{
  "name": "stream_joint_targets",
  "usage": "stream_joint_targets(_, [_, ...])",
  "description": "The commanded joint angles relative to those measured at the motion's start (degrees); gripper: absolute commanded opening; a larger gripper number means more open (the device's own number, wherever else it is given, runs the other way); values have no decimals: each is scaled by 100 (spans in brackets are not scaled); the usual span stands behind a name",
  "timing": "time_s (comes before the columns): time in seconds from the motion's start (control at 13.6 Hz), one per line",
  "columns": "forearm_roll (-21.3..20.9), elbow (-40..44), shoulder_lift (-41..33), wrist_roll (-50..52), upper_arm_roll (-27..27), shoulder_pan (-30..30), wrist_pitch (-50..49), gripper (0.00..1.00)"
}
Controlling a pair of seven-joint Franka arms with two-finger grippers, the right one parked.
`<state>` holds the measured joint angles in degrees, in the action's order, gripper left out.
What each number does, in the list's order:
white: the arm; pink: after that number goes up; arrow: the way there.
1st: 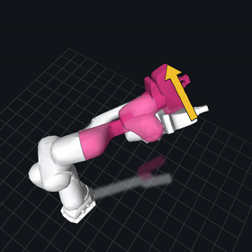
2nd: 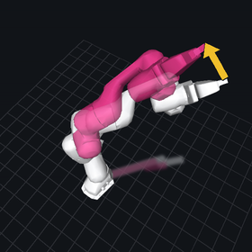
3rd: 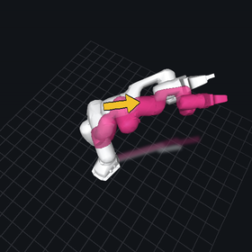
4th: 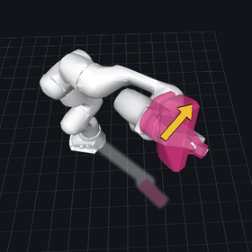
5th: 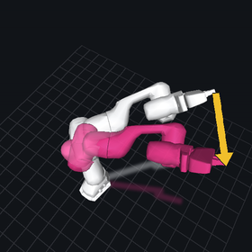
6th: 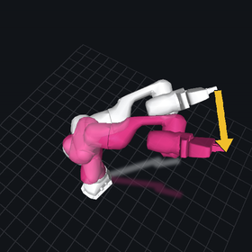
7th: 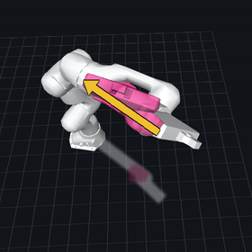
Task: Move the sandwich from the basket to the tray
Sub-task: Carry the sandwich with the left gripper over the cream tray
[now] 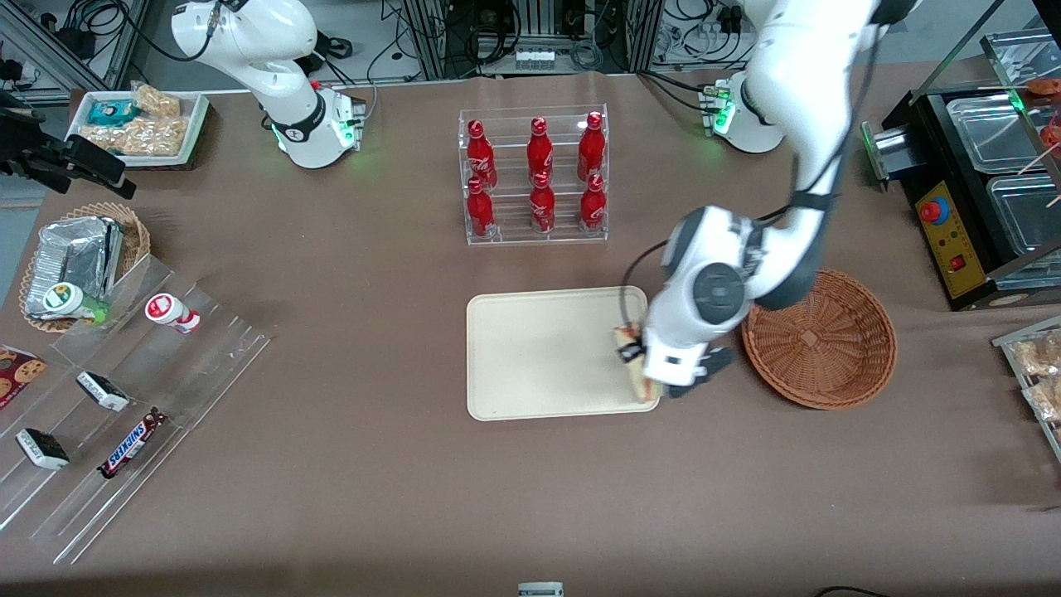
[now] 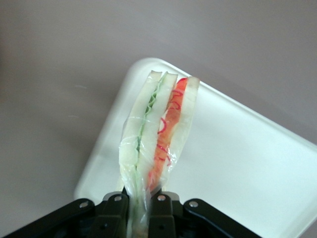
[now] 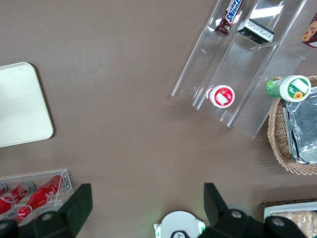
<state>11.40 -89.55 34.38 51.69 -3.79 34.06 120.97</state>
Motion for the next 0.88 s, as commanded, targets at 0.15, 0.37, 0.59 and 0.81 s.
stream_joint_targets(0.15, [117, 1552, 1245, -230, -69, 619, 50, 0])
stream_joint_targets(0.37, [117, 1748, 1396, -239, 168, 681, -144, 0])
stream_joint_targets(0.59, [108, 1748, 1396, -318, 177, 672, -390, 0])
stream_joint_targets(0.81, [117, 1713, 1396, -309, 177, 681, -505, 7])
